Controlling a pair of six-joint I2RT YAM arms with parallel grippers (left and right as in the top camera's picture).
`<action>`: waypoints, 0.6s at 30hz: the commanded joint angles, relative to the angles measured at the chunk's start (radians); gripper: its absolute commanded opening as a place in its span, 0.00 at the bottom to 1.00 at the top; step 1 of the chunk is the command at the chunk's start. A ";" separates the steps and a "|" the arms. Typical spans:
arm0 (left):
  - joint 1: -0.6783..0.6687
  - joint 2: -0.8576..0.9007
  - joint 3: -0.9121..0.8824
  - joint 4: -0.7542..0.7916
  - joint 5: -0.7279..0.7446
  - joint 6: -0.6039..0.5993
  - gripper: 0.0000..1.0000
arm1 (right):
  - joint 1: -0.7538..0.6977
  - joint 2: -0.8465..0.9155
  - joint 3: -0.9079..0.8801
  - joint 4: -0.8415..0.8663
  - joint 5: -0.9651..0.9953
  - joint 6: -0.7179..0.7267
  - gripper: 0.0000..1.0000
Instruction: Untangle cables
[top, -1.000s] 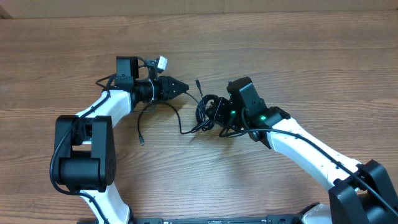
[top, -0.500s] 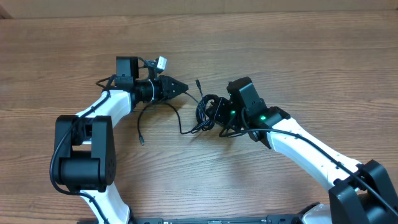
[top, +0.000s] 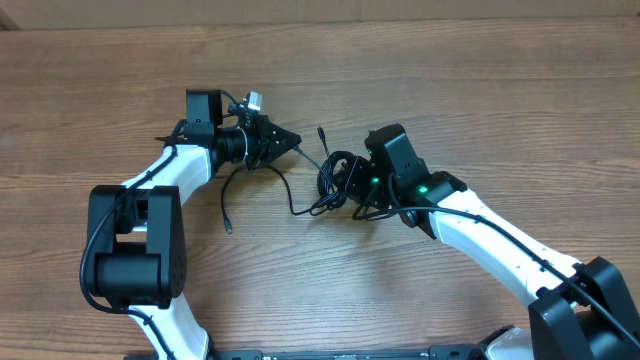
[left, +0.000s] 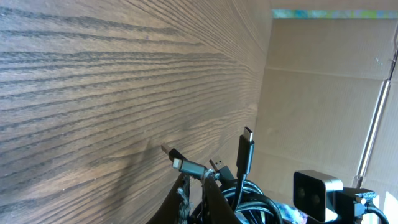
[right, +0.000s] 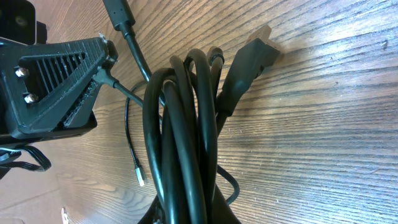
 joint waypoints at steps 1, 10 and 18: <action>0.008 0.002 0.003 0.004 0.012 -0.033 0.05 | 0.005 -0.007 0.010 0.011 0.011 -0.008 0.05; -0.009 0.002 0.003 0.003 0.039 -0.032 0.04 | 0.004 -0.007 0.010 0.030 0.026 -0.001 0.04; -0.043 0.002 0.003 0.023 0.092 -0.022 0.04 | 0.003 -0.007 0.011 0.095 0.006 0.035 0.04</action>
